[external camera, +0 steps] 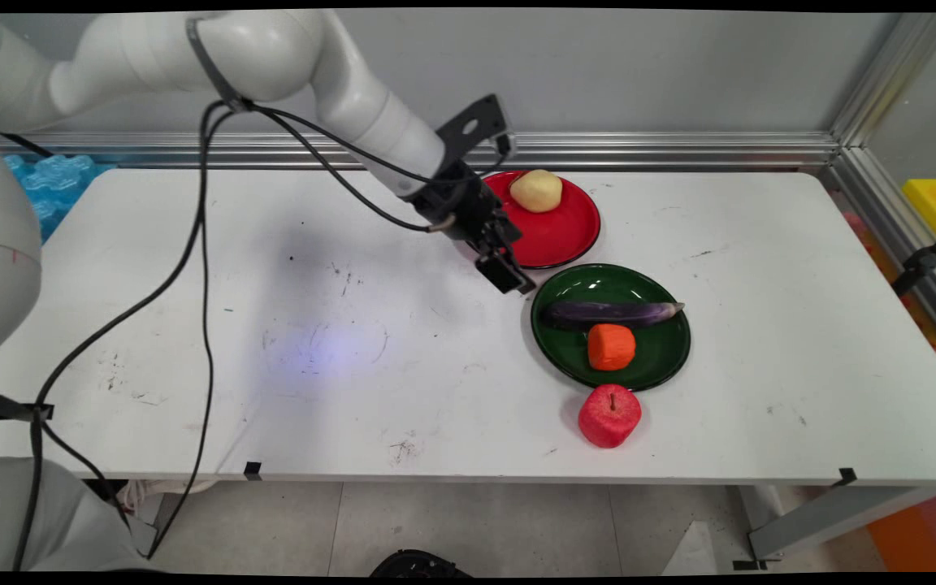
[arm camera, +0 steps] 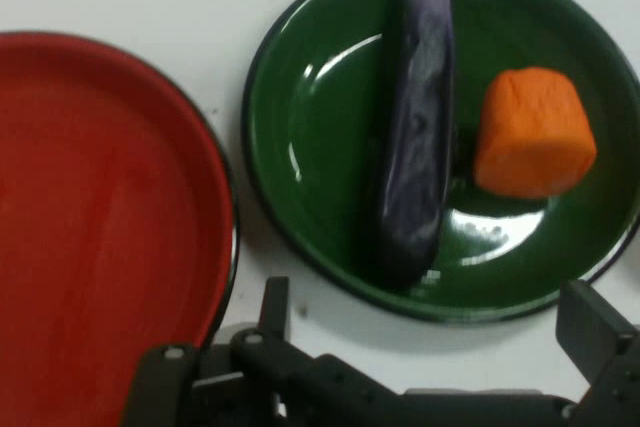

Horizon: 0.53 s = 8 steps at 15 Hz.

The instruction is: Pick up the eggplant from the green plate

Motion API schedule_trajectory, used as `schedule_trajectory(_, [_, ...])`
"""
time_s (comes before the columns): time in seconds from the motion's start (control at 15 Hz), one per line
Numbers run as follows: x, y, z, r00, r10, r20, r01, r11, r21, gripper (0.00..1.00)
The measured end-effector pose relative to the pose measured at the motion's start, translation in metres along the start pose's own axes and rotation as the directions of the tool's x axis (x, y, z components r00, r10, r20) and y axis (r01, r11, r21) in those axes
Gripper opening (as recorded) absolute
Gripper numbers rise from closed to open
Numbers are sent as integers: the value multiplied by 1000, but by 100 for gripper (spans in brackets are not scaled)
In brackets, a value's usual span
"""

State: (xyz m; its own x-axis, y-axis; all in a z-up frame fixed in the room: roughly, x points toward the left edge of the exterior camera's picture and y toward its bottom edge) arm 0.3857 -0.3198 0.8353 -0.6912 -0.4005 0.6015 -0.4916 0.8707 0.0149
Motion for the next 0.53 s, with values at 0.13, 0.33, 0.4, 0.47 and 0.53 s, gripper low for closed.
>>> schedule_trajectory(0.13, [5,4,14,1000,7,-8,-7,1000,0,100])
schedule_trajectory(0.33, [10,8,34,999,37,-12,-37,999,2,100])
schedule_trajectory(0.4, [12,9,41,998,54,-13,-54,999,4,100])
schedule_trajectory(0.47, [13,9,47,997,70,-13,-70,998,5,100])
schedule_trajectory(0.53, [14,9,53,996,83,-13,-83,996,6,100])
